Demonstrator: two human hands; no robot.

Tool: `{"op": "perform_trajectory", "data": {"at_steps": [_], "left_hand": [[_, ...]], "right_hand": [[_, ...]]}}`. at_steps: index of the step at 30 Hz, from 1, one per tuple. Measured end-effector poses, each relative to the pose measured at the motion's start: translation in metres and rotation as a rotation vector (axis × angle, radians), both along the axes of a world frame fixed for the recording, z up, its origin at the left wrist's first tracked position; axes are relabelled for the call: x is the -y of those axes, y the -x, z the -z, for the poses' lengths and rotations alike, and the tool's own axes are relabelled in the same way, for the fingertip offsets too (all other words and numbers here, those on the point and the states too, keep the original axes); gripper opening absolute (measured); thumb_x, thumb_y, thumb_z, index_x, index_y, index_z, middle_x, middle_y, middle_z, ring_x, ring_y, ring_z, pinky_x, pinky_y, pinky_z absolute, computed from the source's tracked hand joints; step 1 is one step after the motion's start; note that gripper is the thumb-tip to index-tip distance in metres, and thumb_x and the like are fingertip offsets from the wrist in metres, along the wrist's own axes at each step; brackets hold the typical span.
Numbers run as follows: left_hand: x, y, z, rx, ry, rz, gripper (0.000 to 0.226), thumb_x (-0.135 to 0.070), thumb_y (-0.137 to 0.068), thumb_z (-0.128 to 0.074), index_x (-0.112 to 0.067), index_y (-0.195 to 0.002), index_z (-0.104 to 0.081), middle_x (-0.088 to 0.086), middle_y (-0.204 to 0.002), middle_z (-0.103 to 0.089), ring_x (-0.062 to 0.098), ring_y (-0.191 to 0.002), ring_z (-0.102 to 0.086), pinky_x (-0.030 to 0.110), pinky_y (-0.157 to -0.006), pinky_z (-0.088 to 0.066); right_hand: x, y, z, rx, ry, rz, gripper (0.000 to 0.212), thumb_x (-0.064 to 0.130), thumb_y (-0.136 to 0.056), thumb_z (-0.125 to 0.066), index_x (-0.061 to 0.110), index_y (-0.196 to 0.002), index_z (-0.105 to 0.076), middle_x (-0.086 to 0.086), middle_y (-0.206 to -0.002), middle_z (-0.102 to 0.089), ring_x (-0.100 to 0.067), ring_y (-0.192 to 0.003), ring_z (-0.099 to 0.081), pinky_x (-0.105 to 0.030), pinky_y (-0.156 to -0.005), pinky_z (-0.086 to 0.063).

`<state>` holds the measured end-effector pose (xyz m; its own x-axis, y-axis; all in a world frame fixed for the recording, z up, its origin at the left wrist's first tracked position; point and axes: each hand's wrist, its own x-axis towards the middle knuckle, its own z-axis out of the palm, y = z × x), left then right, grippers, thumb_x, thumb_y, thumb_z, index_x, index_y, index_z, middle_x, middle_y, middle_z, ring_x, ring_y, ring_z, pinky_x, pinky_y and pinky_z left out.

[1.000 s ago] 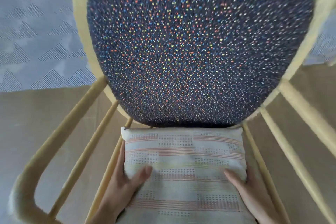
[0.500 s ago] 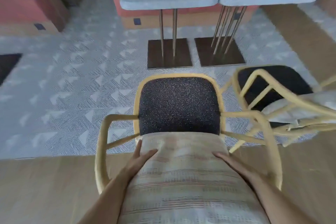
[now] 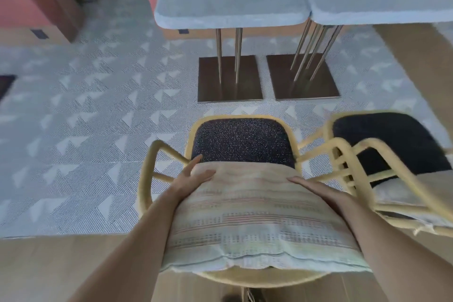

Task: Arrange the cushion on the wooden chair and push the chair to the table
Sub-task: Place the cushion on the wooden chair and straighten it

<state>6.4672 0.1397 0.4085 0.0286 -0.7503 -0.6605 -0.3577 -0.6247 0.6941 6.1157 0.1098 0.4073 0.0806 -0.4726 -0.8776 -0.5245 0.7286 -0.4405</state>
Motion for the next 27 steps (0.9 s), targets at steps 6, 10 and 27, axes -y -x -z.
{"op": "perform_trajectory", "data": {"at_steps": [6,10,27], "left_hand": [[0.016,0.001,0.013,-0.001,0.014,0.042,0.072,-0.043,-0.096,-0.076,-0.047,-0.158,-0.041,0.008,-0.168,-0.036,0.026,-0.149,-0.042,0.038,-0.116,-0.036],[0.016,0.01,-0.005,-0.031,0.208,-0.113,0.05,-0.031,-0.1,-0.074,-0.039,-0.147,-0.058,0.002,-0.16,-0.044,0.025,-0.15,-0.045,0.04,-0.124,-0.035],[-0.262,-0.214,-0.529,0.147,1.618,-0.496,0.055,-0.066,-0.097,-0.065,-0.041,-0.145,-0.057,0.005,-0.157,-0.055,0.033,-0.151,-0.047,0.056,-0.123,-0.036]], "right_hand": [[0.015,-0.003,0.018,-0.083,0.037,-0.084,0.068,0.067,-0.088,-0.066,0.019,-0.136,-0.065,-0.006,-0.12,-0.073,-0.025,-0.109,-0.07,-0.039,-0.102,-0.053],[0.015,-0.02,0.005,-0.098,0.24,-0.139,0.077,0.065,-0.091,-0.065,0.024,-0.153,-0.047,-0.003,-0.153,-0.053,-0.024,-0.138,-0.053,-0.041,-0.115,-0.041],[-0.123,-0.352,-0.515,1.132,1.447,-0.49,0.088,0.077,-0.086,-0.061,0.017,-0.149,-0.05,0.004,-0.156,-0.054,-0.019,-0.151,-0.043,-0.034,-0.123,-0.034]]}}
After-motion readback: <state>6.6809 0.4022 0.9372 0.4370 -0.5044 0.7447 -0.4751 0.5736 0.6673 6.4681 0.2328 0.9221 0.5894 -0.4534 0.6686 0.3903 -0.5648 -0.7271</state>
